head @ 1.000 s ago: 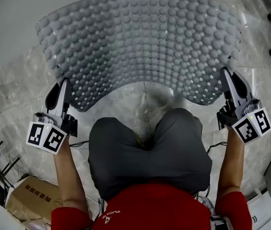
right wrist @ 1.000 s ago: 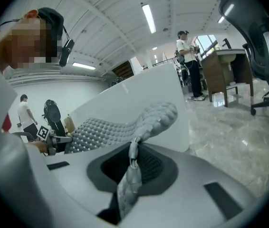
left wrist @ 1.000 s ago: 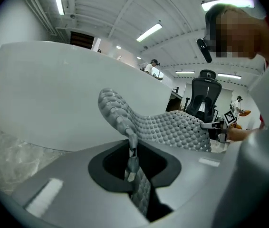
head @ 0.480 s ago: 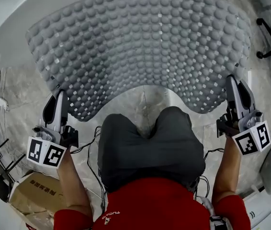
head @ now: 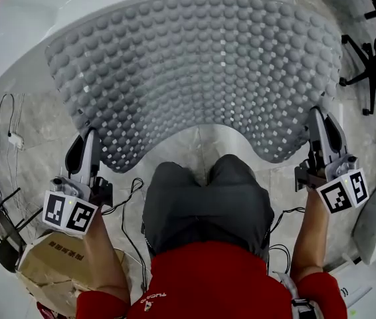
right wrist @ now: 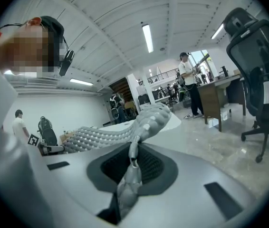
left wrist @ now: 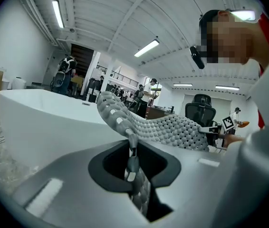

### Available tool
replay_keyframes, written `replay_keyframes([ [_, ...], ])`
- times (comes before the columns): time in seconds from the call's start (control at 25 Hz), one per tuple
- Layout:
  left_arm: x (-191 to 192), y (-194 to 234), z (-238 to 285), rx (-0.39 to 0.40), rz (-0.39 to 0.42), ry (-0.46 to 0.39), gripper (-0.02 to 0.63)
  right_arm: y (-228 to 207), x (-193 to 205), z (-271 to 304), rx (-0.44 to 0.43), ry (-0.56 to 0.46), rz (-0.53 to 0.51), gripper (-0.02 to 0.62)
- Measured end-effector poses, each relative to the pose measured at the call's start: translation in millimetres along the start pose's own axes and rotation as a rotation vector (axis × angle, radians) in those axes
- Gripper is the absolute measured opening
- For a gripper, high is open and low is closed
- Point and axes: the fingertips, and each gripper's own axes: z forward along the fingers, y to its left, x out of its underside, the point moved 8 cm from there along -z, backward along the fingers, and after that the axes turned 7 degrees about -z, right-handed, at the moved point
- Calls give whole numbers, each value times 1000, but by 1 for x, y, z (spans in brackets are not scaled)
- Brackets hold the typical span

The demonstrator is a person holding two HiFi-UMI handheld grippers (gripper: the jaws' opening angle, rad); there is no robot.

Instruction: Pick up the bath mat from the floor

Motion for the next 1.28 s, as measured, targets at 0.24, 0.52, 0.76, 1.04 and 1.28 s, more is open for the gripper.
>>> replay_keyframes([
  [0.24, -43, -25, -14, -16, 1, 25, 49, 4, -45, -12, -3, 2, 29, 35],
  [0.52, -64, -29, -19, -26, -8, 13, 49, 9, -64, -13, -5, -12, 48, 35],
  [0.76, -98, 0, -53, -11, -25, -34, 49, 57, -98, -7, -23, -24, 31, 35],
  [1.04, -68, -9, -23, 7, -27, -61, 49, 25, -78, -6, -39, -44, 39, 35],
  [1.28, -139, -66, -56, -17, 19, -52, 49, 21, -134, -38, -63, -78, 111, 35],
])
